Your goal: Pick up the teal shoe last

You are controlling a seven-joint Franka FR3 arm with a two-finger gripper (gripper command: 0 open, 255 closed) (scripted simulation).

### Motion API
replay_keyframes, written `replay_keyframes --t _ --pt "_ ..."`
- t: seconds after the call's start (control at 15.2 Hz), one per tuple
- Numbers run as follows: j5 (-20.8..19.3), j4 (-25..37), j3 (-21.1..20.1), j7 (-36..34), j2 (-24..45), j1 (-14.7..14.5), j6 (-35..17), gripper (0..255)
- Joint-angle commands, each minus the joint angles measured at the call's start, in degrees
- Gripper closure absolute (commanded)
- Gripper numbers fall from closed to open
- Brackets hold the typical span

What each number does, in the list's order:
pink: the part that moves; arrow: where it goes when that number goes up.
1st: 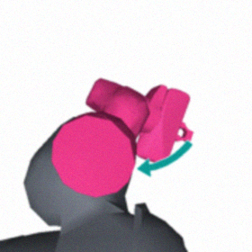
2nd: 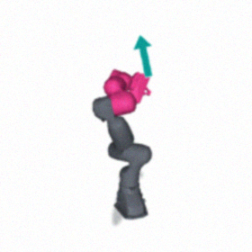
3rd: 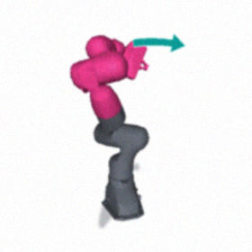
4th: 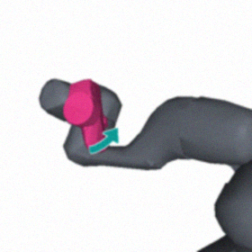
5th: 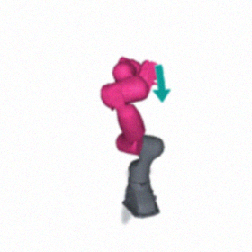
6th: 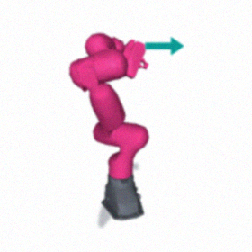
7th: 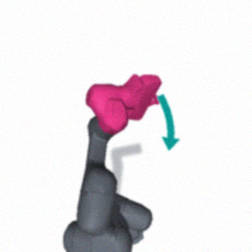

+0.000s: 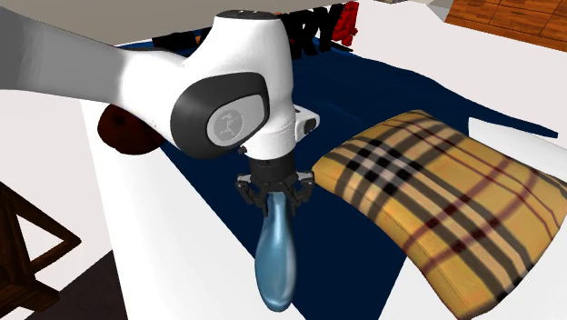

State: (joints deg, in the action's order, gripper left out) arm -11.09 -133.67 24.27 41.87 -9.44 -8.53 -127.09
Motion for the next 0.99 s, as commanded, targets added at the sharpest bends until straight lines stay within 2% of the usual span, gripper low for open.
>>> replay_keyframes --t 0.0,0.92 --pt "0.0 0.0 0.0 0.0 0.1 0.0 0.0 255" --pt "-0.5 7.1 -1.2 0.0 -4.3 -0.1 11.3 255"
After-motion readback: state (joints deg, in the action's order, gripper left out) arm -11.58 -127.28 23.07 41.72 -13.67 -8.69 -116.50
